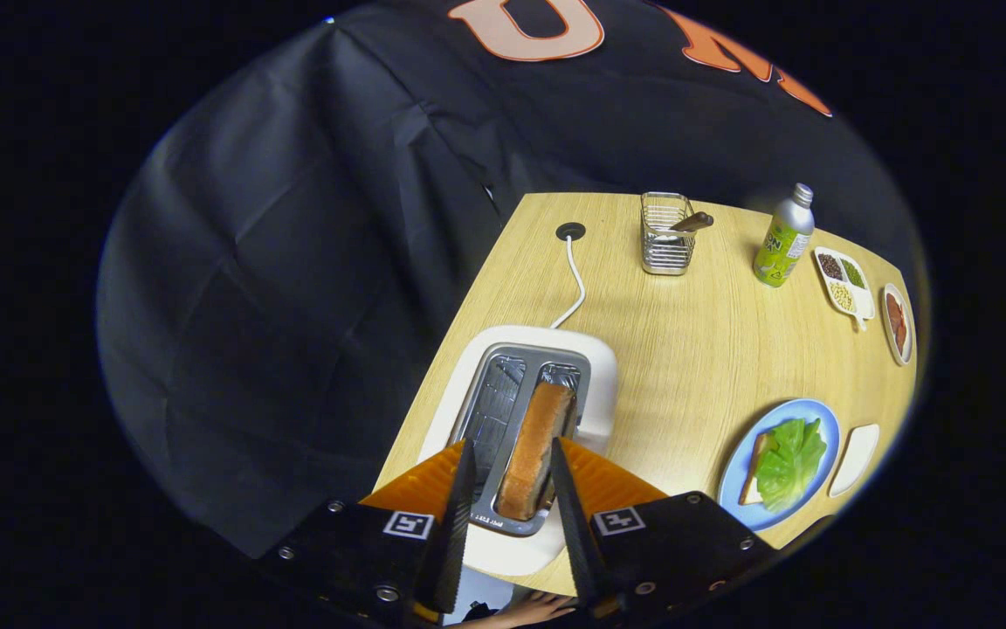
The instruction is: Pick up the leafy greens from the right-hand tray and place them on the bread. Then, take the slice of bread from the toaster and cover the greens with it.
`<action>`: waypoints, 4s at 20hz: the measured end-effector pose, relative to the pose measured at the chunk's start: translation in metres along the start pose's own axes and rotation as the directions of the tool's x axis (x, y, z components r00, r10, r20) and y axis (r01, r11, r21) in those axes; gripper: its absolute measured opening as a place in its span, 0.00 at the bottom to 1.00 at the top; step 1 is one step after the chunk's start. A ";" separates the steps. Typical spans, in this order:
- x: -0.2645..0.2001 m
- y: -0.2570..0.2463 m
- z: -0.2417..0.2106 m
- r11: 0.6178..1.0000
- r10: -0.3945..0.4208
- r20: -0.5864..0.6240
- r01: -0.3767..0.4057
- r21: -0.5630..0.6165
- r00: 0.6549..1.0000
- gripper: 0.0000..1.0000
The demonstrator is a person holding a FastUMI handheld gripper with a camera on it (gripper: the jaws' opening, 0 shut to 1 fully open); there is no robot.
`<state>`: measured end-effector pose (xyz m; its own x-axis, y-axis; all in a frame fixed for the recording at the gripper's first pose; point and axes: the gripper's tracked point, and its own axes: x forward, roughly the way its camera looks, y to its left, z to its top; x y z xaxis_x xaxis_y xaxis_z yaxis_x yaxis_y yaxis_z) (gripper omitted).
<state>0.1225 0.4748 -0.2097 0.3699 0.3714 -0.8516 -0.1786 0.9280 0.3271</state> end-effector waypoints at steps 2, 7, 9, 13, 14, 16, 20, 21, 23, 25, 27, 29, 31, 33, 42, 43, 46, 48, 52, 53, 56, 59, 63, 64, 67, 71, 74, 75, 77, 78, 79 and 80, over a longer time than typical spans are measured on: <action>0.005 -0.001 -0.001 1.000 -0.011 -0.004 0.011 0.005 1.000 0.45; 0.008 -0.007 -0.001 1.000 -0.020 -0.005 0.020 0.011 1.000 0.30; 0.004 -0.013 0.005 0.999 -0.035 0.023 0.035 0.003 0.999 0.21; -0.006 -0.010 0.005 1.000 0.023 0.038 -0.023 0.007 0.999 0.12; -0.009 -0.011 0.008 0.999 0.035 0.048 -0.035 0.005 0.998 0.12; -0.014 -0.009 0.014 0.998 0.062 0.070 -0.063 0.009 0.996 0.12; -0.043 -0.011 0.019 0.992 0.124 0.115 -0.127 0.015 0.986 0.12; -0.048 -0.012 0.021 0.990 0.140 0.130 -0.142 0.010 0.982 0.12; -0.061 -0.015 0.021 0.984 0.176 0.150 -0.179 0.007 0.973 0.12; -0.077 -0.011 0.023 0.966 0.249 0.165 -0.257 0.029 0.954 0.10; -0.094 -0.018 0.027 0.959 0.272 0.200 -0.282 0.020 0.941 0.10; -0.108 -0.023 0.027 0.951 0.297 0.221 -0.309 0.020 0.929 0.09; -0.121 -0.032 0.026 0.938 0.328 0.236 -0.345 0.034 0.915 0.09; -0.132 -0.051 0.026 0.935 0.329 0.257 -0.352 0.047 0.909 0.09; -0.155 -0.128 0.012 0.918 0.306 0.328 -0.368 0.146 0.894 0.10; -0.157 -0.136 0.008 0.914 0.306 0.336 -0.373 0.159 0.891 0.10; -0.164 -0.158 0.002 0.901 0.306 0.357 -0.389 0.190 0.883 0.09; -0.165 -0.171 0.000 0.893 0.305 0.375 -0.400 0.209 0.876 0.09; -0.166 -0.193 -0.011 0.878 0.311 0.390 -0.419 0.232 0.867 0.10; -0.168 -0.196 -0.013 0.874 0.312 0.396 -0.425 0.237 0.863 0.10; -0.163 -0.212 -0.020 0.862 0.311 0.410 -0.437 0.259 0.857 0.09; -0.157 -0.230 -0.027 0.849 0.306 0.415 -0.443 0.288 0.857 0.10; -0.133 -0.256 -0.039 0.832 0.285 0.402 -0.433 0.347 0.870 0.09; -0.127 -0.264 -0.041 0.829 0.272 0.402 -0.425 0.364 0.874 0.09; -0.114 -0.281 -0.047 0.818 0.252 0.396 -0.413 0.399 0.883 0.09; -0.101 -0.298 -0.056 0.815 0.233 0.396 -0.401 0.419 0.888 0.10; -0.091 -0.306 -0.062 0.806 0.235 0.399 -0.407 0.430 0.887 0.09; -0.087 -0.305 -0.063 0.802 0.240 0.397 -0.411 0.433 0.886 0.09; -0.078 -0.308 -0.069 0.803 0.243 0.385 -0.408 0.436 0.890 0.09; -0.074 -0.310 -0.072 0.802 0.241 0.382 -0.404 0.440 0.892 0.10; -0.072 -0.311 -0.073 0.798 0.241 0.384 -0.407 0.444 0.891 0.09; -0.069 -0.312 -0.074 0.793 0.244 0.387 -0.413 0.448 0.889 0.10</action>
<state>0.0852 0.1576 -0.2831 0.6383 0.5689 -0.5186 0.1142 0.5962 0.7946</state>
